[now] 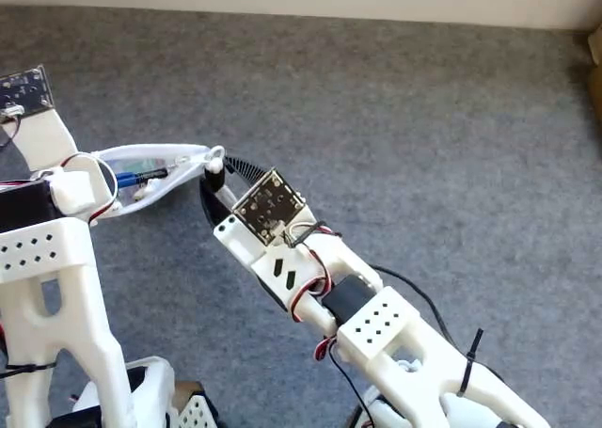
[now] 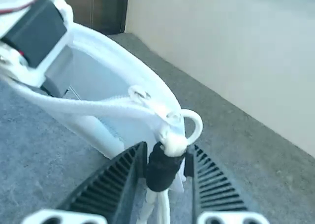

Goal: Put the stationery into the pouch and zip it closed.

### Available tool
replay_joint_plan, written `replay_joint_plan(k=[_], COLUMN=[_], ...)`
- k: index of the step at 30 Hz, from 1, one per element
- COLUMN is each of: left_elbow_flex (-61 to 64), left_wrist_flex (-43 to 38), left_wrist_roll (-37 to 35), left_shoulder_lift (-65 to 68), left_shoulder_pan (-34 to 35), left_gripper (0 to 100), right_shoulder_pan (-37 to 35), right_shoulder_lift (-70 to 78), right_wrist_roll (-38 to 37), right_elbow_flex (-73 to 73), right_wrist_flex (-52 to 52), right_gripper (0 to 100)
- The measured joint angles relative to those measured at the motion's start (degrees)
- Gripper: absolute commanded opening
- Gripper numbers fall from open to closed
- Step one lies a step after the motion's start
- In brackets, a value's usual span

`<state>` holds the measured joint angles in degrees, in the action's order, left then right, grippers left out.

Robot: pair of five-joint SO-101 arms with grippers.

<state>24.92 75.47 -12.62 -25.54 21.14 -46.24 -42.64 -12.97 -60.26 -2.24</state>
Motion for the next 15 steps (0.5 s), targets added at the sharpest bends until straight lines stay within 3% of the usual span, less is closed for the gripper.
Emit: replay_joint_plan(k=[15], left_elbow_flex=[0.00], left_wrist_flex=[0.00], left_wrist_roll=[0.00], left_shoulder_lift=[0.00], left_shoulder_pan=[0.00], left_gripper=[1], right_shoulder_pan=[0.00], right_shoulder_lift=[0.00], right_wrist_roll=[0.00], right_elbow_flex=[0.00], right_wrist_flex=[-0.53], right_gripper=[10.1])
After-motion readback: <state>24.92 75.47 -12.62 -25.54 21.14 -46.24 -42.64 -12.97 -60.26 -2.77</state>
